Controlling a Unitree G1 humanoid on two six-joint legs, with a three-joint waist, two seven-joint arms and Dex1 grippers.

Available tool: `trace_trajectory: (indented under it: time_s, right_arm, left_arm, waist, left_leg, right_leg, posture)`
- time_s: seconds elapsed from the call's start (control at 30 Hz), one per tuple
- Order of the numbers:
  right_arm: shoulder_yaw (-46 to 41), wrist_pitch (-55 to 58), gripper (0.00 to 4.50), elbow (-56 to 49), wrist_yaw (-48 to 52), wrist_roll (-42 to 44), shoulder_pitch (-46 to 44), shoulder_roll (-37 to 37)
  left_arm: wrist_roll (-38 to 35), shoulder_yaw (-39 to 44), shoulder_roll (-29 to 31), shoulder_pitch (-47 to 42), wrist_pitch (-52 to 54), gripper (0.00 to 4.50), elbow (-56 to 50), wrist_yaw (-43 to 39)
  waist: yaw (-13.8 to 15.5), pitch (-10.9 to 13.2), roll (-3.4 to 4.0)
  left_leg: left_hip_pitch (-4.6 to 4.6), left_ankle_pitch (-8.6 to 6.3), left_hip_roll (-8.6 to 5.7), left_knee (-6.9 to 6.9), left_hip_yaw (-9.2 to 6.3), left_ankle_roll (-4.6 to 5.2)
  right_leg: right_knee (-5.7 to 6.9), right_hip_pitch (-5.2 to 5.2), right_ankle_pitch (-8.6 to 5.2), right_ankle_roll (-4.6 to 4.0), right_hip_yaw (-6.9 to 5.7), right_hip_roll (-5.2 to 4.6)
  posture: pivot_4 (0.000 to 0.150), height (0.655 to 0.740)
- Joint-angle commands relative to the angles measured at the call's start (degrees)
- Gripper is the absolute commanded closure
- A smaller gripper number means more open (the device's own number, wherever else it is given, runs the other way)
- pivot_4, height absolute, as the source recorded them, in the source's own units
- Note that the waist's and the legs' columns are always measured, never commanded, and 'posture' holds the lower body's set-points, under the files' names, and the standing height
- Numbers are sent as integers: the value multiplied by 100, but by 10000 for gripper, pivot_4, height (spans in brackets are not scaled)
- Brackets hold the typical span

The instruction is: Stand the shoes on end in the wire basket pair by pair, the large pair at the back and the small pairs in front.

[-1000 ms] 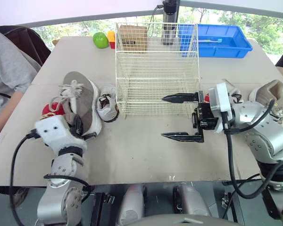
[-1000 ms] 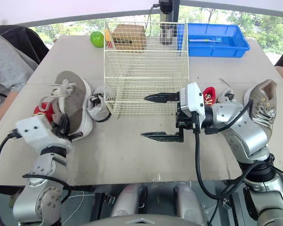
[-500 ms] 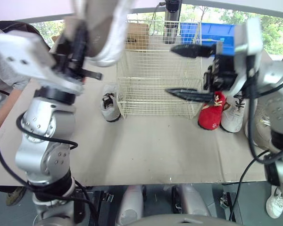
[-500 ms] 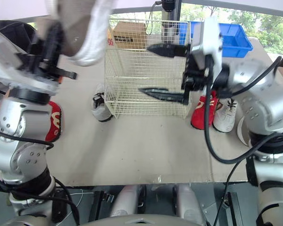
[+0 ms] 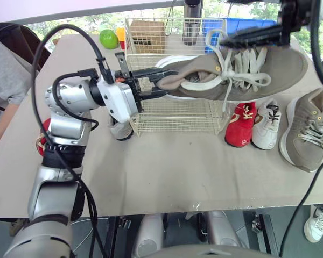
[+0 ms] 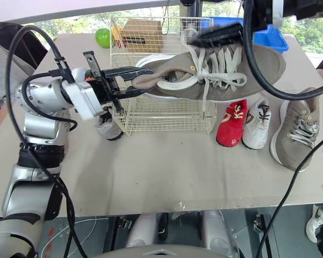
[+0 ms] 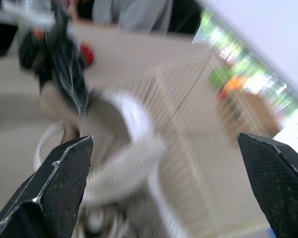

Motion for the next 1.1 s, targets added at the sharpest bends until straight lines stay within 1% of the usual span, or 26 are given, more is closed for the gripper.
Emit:
trace_trajectory:
  time_s: [0.03,0.23,0.37,0.43,0.53,0.57,0.6,0.63,0.7,0.73,0.77,0.83,0.87,0.9,0.93,0.97,1.0,1.03,1.07,1.1]
  right_arm:
    - [722,101,0,521,1305,-262,-297,-389]
    - [1495,352,0,1192,1423,43,-616,-227]
    - [1768,1000,0,1831,1423,483,-1049,50]
    - [1990,1186,0,1892,1423,676,-1109,55]
    - [2317,1158,0,1918,1423,801,-1095,49]
    - [2396,1175,4010,1968,1423,824,-1109,74]
    - [2491,1152,5356,1967,1423,865,-1112,60]
    - [2584,1065,8336,1922,1423,904,-1095,19]
    - [2672,1009,15308,1896,1423,934,-1080,-17]
    - [2689,943,20714,1863,1423,930,-1063,-45]
    - [2672,895,23019,1852,1423,924,-1051,-61]
    - [2511,820,29857,1854,1423,880,-1010,-64]
    - [2290,737,32177,1850,1423,797,-948,-45]
    - [2067,741,35661,1841,1423,749,-894,-25]
    - [1780,874,38728,1824,1381,762,-846,-8]
    - [1505,1007,41431,1800,1287,794,-790,11]
    - [1224,1157,44155,1754,1160,843,-715,21]
    - [842,1377,45000,1738,927,951,-625,70]
    - [515,1602,45000,1715,708,1055,-546,110]
    - [8,1847,45000,1593,341,1212,-355,177]
  left_arm:
    - [-4,119,-123,-425,-1009,40014,268,112]
    - [-56,-104,-137,-701,-1638,40014,594,47]
    - [-42,-223,-109,-779,-1942,40014,726,62]
    - [-31,-246,-89,-811,-2049,40014,773,84]
    - [-25,-260,-64,-890,-2242,40014,879,115]
    - [-46,-273,-55,-909,-2273,40014,898,123]
    - [-49,-275,-51,-925,-2310,40014,905,154]
    - [-27,-270,-39,-939,-2344,40014,923,188]
    - [-15,-266,-8,-957,-2408,40014,939,230]
    - [7,-246,13,-963,-2419,40014,957,261]
    - [15,-233,27,-965,-2417,40014,963,284]
    - [20,-185,41,-943,-2341,40014,942,365]
    - [-132,-166,69,-875,-2022,40014,835,389]
    - [-351,-171,121,-777,-1633,40014,685,365]
    - [-761,-121,181,-598,-817,40014,425,431]
    - [-1233,-59,228,-438,115,30596,155,556]
    - [-1631,-21,300,-285,1004,27621,-120,685]
    - [-2359,-25,517,-30,2297,21518,-528,845]
    - [-3188,5,740,200,3428,19077,-920,1093]
    - [-4246,199,939,426,4557,14561,-1276,1631]
  waist:
    - [12,2,3]
    - [-9,17,31]
    - [-13,22,40]
    - [-5,21,41]
    - [-1,22,41]
    - [1,22,41]
    - [4,22,41]
    - [7,22,41]
    - [5,22,41]
    - [5,22,41]
    - [3,22,41]
    - [1,22,41]
    - [1,22,41]
    - [1,22,41]
    - [1,22,41]
    - [-6,22,41]
    - [-9,22,41]
    - [-10,22,41]
    - [-35,22,41]
    - [-51,22,41]
  left_leg:
    - [-49,-1,2,37,-7,1]
    - [-66,-5,2,60,2,9]
    - [-66,-5,3,63,-1,8]
    - [-65,-5,4,63,-5,8]
    - [-66,-5,5,65,-5,8]
    - [-66,-5,4,67,-4,8]
    - [-70,-5,4,70,-5,8]
    - [-70,-5,4,72,-6,9]
    - [-71,-5,4,75,-6,9]
    - [-71,-5,3,78,-7,8]
    - [-71,-5,3,78,-7,8]
    - [-71,-5,3,80,-9,8]
    - [-71,-5,3,80,-10,8]
    - [-71,-5,4,81,-12,8]
    - [-71,-5,4,83,-12,8]
    - [-71,-5,4,84,-14,8]
    - [-71,-5,6,87,-15,8]
    - [-71,-5,18,89,-26,8]
    - [-71,-5,22,89,-28,8]
    - [-71,-5,27,94,-38,8]
  right_leg:
    - [10,-31,3,5,-8,0]
    - [15,-41,10,18,-4,-4]
    - [32,-48,10,18,-5,-3]
    - [37,-49,10,18,-10,-2]
    - [37,-49,10,18,-10,-2]
    - [39,-49,10,18,-10,-3]
    - [41,-49,10,18,-10,-3]
    - [42,-49,10,18,-11,-2]
    - [44,-50,10,18,-11,-3]
    - [47,-49,10,18,-11,-3]
    - [48,-50,10,18,-11,-3]
    - [53,-51,10,18,-11,-3]
    - [55,-51,10,18,-12,-3]
    - [57,-51,10,18,-14,-2]
    - [60,-51,10,18,-14,-2]
    - [63,-51,10,18,-15,-2]
    - [68,-51,10,19,-13,-2]
    - [73,-52,9,19,-14,-4]
    - [73,-52,9,19,-15,-3]
    - [86,-54,9,20,-12,-2]
  posture:
    - [1500,7400]
    - [1500,7400]
    - [1500,7400]
    - [1500,7400]
    - [1500,7400]
    - [1500,7400]
    - [1500,7400]
    - [1500,7400]
    - [1500,7400]
    - [1500,7400]
    - [1500,7400]
    - [1500,7400]
    - [1500,7400]
    - [1500,7400]
    - [1500,7400]
    - [1500,7400]
    - [1500,7400]
    - [1500,7400]
    - [1500,7400]
    - [1500,7400]
